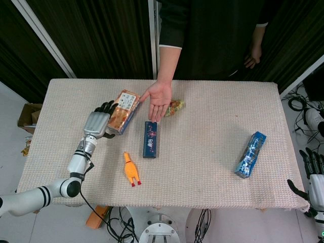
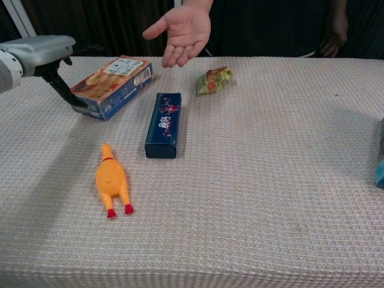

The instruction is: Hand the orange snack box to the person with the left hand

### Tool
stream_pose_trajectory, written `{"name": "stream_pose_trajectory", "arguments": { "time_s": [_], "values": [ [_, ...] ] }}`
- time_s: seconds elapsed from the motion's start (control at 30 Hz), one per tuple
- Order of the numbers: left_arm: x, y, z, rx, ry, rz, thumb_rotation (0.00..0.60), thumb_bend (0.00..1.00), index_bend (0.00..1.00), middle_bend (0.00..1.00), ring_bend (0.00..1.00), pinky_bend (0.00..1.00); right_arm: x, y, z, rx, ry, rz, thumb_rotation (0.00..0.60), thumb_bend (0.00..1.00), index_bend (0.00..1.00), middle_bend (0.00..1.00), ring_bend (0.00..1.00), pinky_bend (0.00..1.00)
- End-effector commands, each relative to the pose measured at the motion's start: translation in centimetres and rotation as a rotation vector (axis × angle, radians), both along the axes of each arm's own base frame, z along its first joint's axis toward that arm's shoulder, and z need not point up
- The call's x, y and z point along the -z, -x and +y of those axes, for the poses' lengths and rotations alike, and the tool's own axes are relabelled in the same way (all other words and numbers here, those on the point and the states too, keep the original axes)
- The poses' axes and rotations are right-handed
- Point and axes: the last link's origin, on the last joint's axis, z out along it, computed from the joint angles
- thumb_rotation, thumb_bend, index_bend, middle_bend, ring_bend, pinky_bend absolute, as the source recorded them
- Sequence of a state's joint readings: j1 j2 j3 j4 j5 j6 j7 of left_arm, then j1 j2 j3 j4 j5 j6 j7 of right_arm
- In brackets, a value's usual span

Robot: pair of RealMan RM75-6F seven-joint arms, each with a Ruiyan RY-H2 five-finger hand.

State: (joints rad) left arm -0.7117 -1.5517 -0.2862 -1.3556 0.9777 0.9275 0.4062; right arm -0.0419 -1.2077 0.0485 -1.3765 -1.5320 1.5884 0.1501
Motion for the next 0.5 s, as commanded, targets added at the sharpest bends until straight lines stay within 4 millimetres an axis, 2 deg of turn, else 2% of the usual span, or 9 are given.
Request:
{"name": "stream_pose_trajectory", "arguments": {
  "time_s": [0.03,0.3,0.5],
  "values": [
    [0.2,0.2,0.3,-0.012,0.001,-0.004,0.6,0.03,0.0,0.0,0.02,0.2,-0.1,0.0,-0.1,0.001,-0.002,0.001,0.6,0.14,0.0,0.0,0.0,0.0],
    [0.3,-0.4,0.6,-0.006,0.005,-0.005,0.6,0.03,0.0,0.0,0.02,0.2,-0.1,0.3,-0.3,0.009,0.004,-0.005,0.6,0.15,0.0,0.0,0.0,0.0],
    [0.9,-1.7,1.0,-0.009,0.041,-0.049,0.6,0.01,0.0,0.0,0.02,0.2,0.2,0.5,-0.6,0.015,-0.004,-0.005,0.6,0.15,0.0,0.0,0.0,0.0]
  ]
}}
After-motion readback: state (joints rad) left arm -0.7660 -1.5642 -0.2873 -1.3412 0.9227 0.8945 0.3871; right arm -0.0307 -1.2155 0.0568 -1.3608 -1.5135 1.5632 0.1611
